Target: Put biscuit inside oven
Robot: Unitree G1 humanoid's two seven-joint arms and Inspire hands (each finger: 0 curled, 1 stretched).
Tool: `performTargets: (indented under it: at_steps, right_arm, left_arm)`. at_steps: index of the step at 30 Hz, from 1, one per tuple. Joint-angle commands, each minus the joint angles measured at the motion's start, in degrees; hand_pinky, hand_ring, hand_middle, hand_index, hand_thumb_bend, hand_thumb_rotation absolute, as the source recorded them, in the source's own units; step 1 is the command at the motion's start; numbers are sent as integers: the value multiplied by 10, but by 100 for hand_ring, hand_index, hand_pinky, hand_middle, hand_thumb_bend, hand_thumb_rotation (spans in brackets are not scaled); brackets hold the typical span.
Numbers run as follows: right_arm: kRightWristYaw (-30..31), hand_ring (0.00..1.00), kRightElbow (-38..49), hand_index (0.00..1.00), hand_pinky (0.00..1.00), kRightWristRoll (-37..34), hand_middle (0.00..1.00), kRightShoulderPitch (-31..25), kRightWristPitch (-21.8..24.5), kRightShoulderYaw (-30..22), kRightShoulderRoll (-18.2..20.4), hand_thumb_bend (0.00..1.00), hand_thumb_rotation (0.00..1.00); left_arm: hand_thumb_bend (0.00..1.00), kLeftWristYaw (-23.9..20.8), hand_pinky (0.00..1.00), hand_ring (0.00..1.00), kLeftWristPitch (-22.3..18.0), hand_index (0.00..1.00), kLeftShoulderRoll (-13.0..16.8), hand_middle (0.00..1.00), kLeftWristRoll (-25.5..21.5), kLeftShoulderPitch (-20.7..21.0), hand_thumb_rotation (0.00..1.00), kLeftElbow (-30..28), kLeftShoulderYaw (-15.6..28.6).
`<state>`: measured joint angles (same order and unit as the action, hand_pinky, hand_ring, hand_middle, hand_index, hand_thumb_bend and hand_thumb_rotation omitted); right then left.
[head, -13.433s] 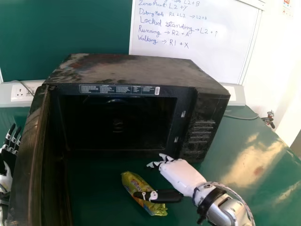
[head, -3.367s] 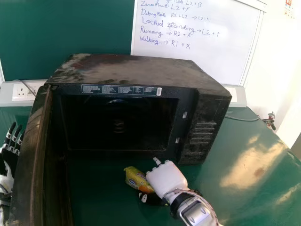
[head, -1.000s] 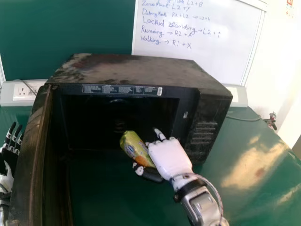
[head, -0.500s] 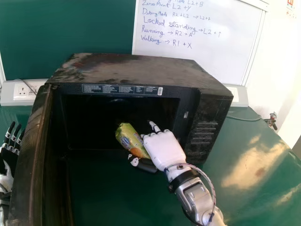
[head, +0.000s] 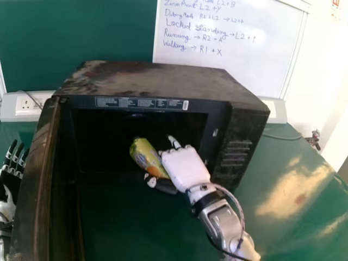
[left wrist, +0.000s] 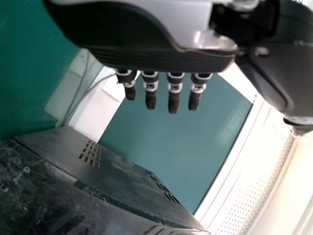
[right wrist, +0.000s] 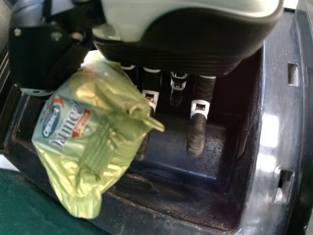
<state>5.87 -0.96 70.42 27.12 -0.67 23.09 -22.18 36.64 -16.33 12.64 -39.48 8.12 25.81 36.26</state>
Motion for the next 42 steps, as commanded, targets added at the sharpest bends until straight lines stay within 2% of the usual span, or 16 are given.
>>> performTargets:
  at_steps: [1, 11, 14, 16, 19, 22, 26, 29, 30, 33, 36, 38, 42]
  right_arm:
    - [-10, 41, -5, 54, 33, -9, 44, 19, 5, 3, 7, 52, 0]
    - [-13, 39, -29, 54, 32, -26, 42, 35, 8, 6, 11, 52, 0]
    - [-17, 40, -36, 54, 34, -30, 42, 40, 9, 7, 10, 52, 0]
    - [-21, 39, -41, 50, 32, -30, 47, 43, 9, 9, 11, 53, 0]
    - [-33, 38, -54, 49, 30, -35, 48, 49, 5, 11, 11, 53, 0]
    - [-40, 38, -67, 53, 31, -40, 42, 56, 4, 15, 11, 52, 0]
    - [-49, 39, -86, 54, 31, -44, 42, 66, 4, 20, 12, 52, 0]
    - [-58, 39, -101, 54, 31, -49, 42, 74, 3, 23, 13, 52, 0]
    - [-61, 38, -107, 51, 31, -51, 45, 78, 3, 24, 14, 52, 0]
    - [-70, 39, -122, 53, 31, -55, 42, 89, 2, 26, 16, 52, 0]
    - [-85, 41, -146, 50, 34, -60, 47, 106, -4, 29, 19, 52, 0]
    - [-93, 42, -160, 53, 35, -65, 43, 115, -7, 31, 22, 52, 0]
    - [-112, 45, -192, 54, 39, -75, 44, 132, -14, 38, 28, 52, 0]
  left_arm:
    - [10, -4, 48, 65, -5, 91, -23, 79, 0, -20, 0, 18, -3]
    - [10, 1, 50, 66, 1, 91, -20, 79, -6, -18, 0, 23, -1]
    - [10, 6, 47, 66, -4, 91, -19, 79, -6, -17, 0, 28, 0]
    - [10, 8, 46, 65, -4, 92, -18, 79, -6, -16, 0, 30, 0]
    - [10, 0, 46, 65, 0, 91, -19, 79, -5, -17, 0, 24, -1]
    - [9, 0, 44, 65, 0, 91, -21, 78, -6, -19, 0, 20, -1]
    - [8, 0, 48, 66, 1, 92, -23, 79, -6, -22, 0, 14, -2]
    - [8, 3, 46, 65, -7, 91, -22, 78, -3, -20, 0, 22, -1]
    - [8, 4, 45, 65, -7, 91, -21, 78, -4, -19, 0, 23, 0]
    - [9, 4, 44, 65, -6, 90, -21, 78, -5, -19, 0, 22, 0]
    - [10, 0, 44, 64, -5, 91, -21, 78, -4, -19, 0, 21, -1]
    - [10, 5, 44, 64, -4, 90, -19, 77, -5, -18, 0, 26, 0]
    - [10, 5, 47, 65, -2, 91, -20, 79, -7, -19, 0, 23, -1]
